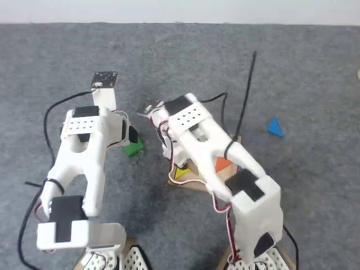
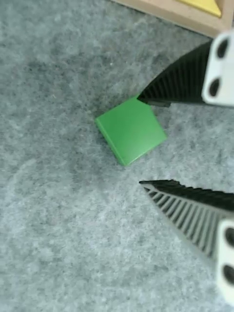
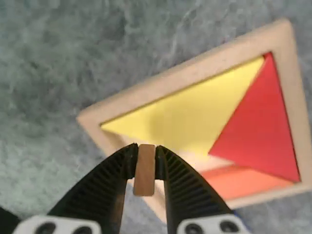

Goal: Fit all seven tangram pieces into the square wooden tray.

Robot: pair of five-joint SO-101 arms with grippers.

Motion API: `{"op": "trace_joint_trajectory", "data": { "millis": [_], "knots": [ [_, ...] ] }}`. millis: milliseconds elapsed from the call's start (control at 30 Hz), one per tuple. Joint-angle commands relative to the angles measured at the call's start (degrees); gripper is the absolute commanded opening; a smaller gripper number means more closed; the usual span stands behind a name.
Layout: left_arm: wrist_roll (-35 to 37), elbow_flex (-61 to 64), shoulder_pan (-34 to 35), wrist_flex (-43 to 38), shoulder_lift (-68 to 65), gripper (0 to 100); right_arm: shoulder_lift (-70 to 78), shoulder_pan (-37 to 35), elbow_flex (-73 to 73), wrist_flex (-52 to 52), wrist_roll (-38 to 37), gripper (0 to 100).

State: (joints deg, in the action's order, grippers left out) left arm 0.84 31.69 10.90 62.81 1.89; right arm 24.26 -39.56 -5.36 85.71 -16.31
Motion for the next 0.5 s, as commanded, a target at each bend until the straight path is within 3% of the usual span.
{"op": "trace_joint_trajectory", "data": {
  "millis": [0,467],
  "knots": [
    [-0.2,-0.3,0.4,-0.1,2.7,24,1.1,-1.4,-1.5,-3.6,0.2,0.9],
    [-0.3,-0.3,0.4,0.6,2.7,24,2.6,3.6,-2.2,-4.2,-2.5,1.3]
  ]
}}
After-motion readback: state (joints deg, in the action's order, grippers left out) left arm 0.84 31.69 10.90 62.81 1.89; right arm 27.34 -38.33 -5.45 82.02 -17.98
